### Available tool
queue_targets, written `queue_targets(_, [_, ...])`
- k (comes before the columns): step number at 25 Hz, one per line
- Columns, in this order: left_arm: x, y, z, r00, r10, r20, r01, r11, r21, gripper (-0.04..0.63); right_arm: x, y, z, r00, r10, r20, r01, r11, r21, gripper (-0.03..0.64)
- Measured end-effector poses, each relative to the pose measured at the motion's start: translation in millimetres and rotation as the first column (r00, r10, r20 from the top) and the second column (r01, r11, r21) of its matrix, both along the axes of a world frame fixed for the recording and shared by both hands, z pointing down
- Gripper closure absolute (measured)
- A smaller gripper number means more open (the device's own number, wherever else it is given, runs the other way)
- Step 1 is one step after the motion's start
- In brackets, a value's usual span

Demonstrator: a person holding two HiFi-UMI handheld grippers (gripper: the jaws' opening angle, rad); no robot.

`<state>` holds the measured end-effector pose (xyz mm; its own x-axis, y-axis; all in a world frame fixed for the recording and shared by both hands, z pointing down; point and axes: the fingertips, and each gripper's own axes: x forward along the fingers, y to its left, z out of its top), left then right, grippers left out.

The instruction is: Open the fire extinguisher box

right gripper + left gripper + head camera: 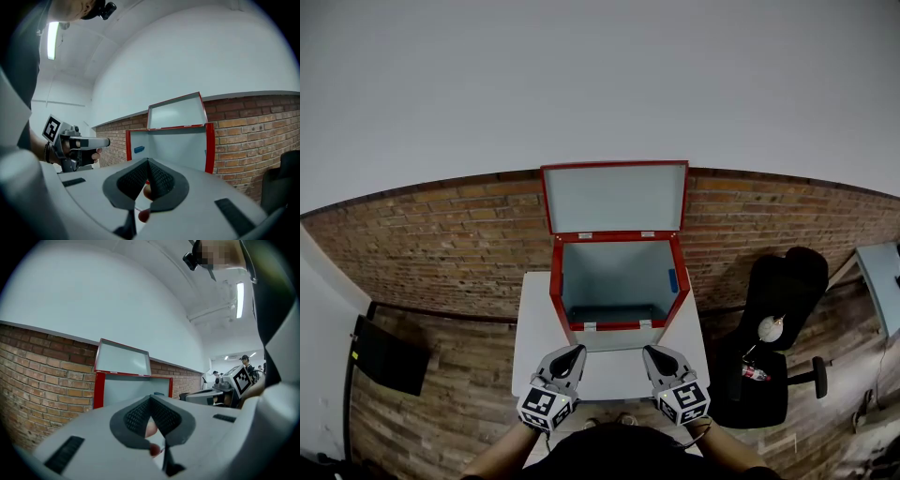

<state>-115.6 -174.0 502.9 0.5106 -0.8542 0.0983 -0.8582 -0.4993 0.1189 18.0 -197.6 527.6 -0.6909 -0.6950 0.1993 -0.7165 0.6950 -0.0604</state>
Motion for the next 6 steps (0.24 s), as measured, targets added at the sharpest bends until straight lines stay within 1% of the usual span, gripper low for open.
queue_targets(2, [3.0,1.4,1.9,1.000,0.011,0.007,-0.012,1.000,0.006,0.548,-0.5,2.2,5.0,1.000,-0.001,0.001,0.001,1.000,-0.006,0.598])
queue_targets(6, [6.9,2.5,4.2,1.000,0.023,0.018,-0.023,1.000,0.020,0.548,-2.9,3.6,4.8,1.000,-0.009,0.012,0.009,1.000,0.020,0.598])
